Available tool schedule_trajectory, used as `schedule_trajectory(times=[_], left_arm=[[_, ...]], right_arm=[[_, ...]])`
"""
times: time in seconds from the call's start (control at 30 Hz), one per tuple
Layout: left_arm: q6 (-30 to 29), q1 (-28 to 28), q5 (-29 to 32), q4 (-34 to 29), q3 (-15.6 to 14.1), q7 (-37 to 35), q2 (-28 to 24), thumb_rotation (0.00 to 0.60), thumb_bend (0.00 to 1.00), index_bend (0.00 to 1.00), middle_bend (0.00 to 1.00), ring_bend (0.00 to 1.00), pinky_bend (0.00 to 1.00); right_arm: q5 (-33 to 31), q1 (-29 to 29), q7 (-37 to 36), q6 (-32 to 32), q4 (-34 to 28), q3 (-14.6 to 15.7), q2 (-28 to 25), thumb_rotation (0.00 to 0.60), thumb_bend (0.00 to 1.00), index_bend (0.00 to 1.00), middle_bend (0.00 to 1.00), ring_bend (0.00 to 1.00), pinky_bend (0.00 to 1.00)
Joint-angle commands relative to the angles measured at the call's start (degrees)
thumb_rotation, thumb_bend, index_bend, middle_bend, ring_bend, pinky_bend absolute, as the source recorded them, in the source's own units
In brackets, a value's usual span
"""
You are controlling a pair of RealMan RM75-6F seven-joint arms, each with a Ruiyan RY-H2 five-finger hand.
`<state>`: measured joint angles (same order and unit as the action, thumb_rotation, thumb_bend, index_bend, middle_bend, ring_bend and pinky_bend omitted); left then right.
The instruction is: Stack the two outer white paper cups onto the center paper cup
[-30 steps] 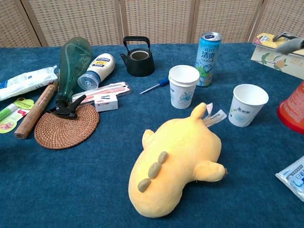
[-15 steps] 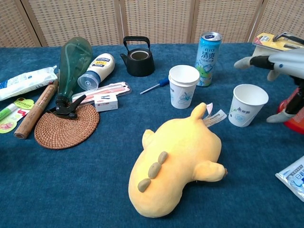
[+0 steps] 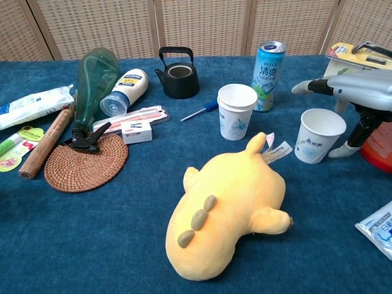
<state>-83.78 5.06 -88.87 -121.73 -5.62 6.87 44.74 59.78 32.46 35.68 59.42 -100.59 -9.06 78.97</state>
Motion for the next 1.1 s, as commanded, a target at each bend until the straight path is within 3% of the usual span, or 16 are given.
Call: schedule_trajectory(times=[0.03,0.6,1.1], left_arm=[[0.0,-0.2,0.2,0.0,0.2,-0.2,-0.1,0.600,0.25,0.03,0.00,0.00,0.28],[0.7,-0.7,1.2,0.3,1.5,-0.9,-0.5,0.600,0.25,0.03,0.00,0.00,0.28],[1.6,-0.8,1.9,0.6,2.3,-0.6,-0.4,0.600,0.25,0.03,0.00,0.00,0.28]], right_arm=[[0.1,0.2,-0.9,0.0,1.0,0.5,0.6,0.600,0.00,0.00,0.00,0.00,0.34],[3.0,1.4,-7.3,-0.1,9.4,1.6,5.1,0.600,0.00,0.00,0.01,0.00,0.41],[8.9,-0.3,-15.7,2.9,17.1,2.3,9.6,0.600,0.08,0.29,0.32,0.15,0.45]])
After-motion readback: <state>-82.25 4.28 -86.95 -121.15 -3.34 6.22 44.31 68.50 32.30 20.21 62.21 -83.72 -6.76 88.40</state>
